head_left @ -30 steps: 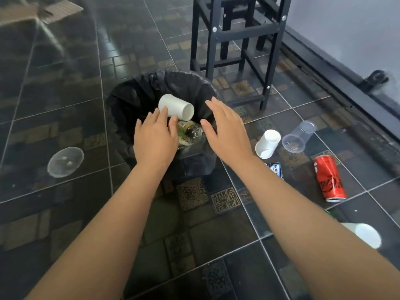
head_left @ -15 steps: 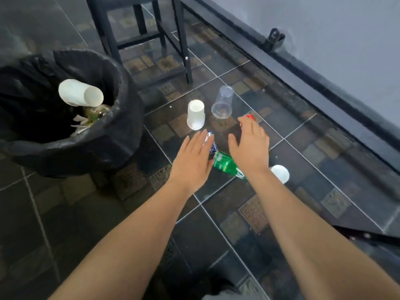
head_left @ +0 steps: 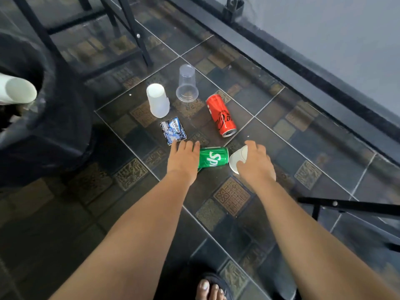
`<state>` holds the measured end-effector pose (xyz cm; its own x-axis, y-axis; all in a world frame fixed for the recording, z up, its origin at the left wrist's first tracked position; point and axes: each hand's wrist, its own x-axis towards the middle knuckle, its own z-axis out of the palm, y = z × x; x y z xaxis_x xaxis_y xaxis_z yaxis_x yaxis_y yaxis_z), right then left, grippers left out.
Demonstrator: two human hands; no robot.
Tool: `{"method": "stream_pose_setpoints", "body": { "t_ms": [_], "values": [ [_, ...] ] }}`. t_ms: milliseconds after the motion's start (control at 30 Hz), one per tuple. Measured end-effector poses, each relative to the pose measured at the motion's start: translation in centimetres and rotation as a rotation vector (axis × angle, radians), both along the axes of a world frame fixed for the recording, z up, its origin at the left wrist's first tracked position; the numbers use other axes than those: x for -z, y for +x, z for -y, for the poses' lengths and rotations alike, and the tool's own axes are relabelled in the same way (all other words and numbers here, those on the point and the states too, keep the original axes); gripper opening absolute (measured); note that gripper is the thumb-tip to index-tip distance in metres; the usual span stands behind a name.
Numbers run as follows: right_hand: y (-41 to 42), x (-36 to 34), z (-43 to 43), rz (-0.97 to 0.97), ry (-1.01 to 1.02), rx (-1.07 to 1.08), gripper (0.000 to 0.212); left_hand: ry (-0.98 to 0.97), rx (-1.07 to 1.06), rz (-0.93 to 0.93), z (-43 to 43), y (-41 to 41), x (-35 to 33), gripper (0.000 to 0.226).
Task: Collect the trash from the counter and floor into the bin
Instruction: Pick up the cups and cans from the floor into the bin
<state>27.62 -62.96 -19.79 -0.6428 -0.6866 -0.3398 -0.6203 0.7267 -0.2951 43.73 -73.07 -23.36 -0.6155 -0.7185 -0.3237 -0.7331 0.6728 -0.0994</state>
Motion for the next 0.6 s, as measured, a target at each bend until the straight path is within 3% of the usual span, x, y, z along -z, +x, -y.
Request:
{"method": "stream_pose_setpoints", "body": {
  "t_ms": [133, 267, 467, 600],
  "values": [
    [0.0, -0.4, 0.5, -0.039, -0.033, -0.034, 0.06, 0.025, -0.076, -0.071, -0.4, 1.2, 0.6, 0.061],
    [1.2, -1.3, 1.5, -0.056, -0.117, -0.054, 0.059, 0.096, -0.169, -0.225, -1.1, 3.1, 0.6, 0.058],
    [4.0, -3.9, 4.6, -0.043, -0.395, -0.025, 0.055, -0.022, -0.483, -0.926, 0.3, 6.1, -4.2, 0.055],
    [7.1, -6.9, 8.8, 0.064, -0.683, -0.078, 0.06, -0.125, -0.58, -1.239, 2.8, 8.0, -9.4, 0.058]
  ]
}}
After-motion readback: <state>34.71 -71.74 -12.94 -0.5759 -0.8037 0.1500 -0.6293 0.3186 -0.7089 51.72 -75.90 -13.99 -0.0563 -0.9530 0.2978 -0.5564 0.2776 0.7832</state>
